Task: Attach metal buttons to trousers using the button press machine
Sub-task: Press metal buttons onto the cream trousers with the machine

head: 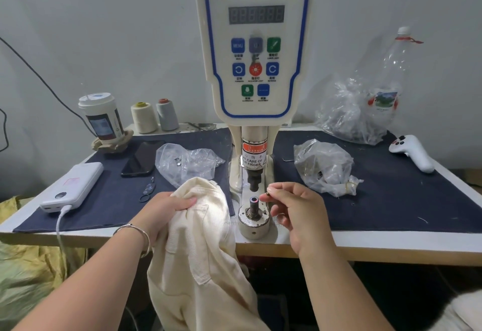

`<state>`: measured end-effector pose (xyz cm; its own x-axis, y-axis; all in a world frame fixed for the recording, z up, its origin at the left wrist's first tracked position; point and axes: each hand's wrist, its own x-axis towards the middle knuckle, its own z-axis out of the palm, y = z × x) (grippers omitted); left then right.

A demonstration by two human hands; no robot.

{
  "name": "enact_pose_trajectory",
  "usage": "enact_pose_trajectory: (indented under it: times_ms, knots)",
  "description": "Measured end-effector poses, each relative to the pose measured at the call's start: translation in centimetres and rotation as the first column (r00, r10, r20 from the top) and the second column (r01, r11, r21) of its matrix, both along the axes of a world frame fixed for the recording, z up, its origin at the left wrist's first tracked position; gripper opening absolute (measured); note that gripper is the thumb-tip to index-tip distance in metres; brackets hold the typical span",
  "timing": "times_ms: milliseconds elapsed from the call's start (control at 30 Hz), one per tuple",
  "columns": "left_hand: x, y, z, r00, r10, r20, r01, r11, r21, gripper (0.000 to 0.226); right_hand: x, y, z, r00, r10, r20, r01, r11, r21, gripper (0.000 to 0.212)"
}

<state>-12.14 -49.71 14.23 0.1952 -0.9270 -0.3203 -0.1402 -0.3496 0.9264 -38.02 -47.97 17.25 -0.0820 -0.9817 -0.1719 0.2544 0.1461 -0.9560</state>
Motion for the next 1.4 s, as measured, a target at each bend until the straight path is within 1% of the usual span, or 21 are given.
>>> enact_pose_trajectory:
  times_ms: [133,233,333,600,667,767,867,933,1033,1133,1300,1400]
  knots:
    - [0.0,-0.1,0.0,1.000,-0.003,-0.005,0.003,1.000,0.001,0.010,0.4,-0.2,0.6,1.000,0.022,0.015,-0.023,0.999,0.032,0.006]
    - [0.0,-0.1,0.0,1.000,-0.008,-0.010,0.008,1.000,-0.001,0.010,1.2,-0.2,0.7,0.998,0.056,-0.003,-0.056,0.997,0.062,0.006]
    - [0.1,0.0,0.0,1.000,-0.006,-0.005,0.006,1.000,-0.004,0.009,1.7,-0.1,0.6,0.999,0.051,-0.005,-0.051,0.995,0.086,0.007]
    - [0.3,-0.2,-0.2,1.000,-0.023,0.002,0.023,1.000,-0.007,0.009,1.8,-0.1,1.3,0.994,0.038,0.098,-0.052,0.987,0.150,0.006]
    - [0.3,-0.2,-0.2,1.000,-0.021,0.006,0.022,1.000,-0.009,0.010,1.5,0.0,1.4,0.989,0.042,0.142,-0.066,0.984,0.164,0.011]
    - [0.3,-0.2,-0.3,1.000,-0.014,0.015,0.014,1.000,-0.013,0.010,0.9,0.3,1.5,0.976,0.045,0.215,-0.078,0.986,0.147,0.020]
    - [0.3,-0.3,-0.3,1.000,-0.012,0.019,0.012,1.000,-0.017,0.010,0.7,0.6,1.3,0.971,0.051,0.235,-0.079,0.990,0.114,0.035]
    - [0.3,-0.3,-0.3,1.000,-0.016,0.019,0.016,1.000,-0.014,0.010,0.8,0.8,1.3,0.967,0.062,0.248,-0.086,0.992,0.088,0.040]
    - [0.4,-0.2,-0.2,1.000,-0.019,0.022,0.019,1.000,-0.007,0.011,0.7,1.2,1.3,0.959,0.082,0.270,-0.099,0.994,0.049,0.041]
    - [0.3,-0.1,-0.1,1.000,-0.017,0.023,0.018,1.000,-0.010,0.011,0.5,1.4,1.4,0.931,0.112,0.349,-0.128,0.992,0.023,0.040]
    - [0.1,-0.1,0.1,1.000,-0.011,0.023,0.011,1.000,-0.006,0.010,0.3,1.3,1.1,0.908,0.115,0.403,-0.131,0.991,0.011,0.041]
    - [0.0,0.0,0.2,1.000,-0.007,0.021,0.007,1.000,0.004,0.009,0.3,1.8,1.1,0.892,0.138,0.431,-0.164,0.986,0.022,0.037]
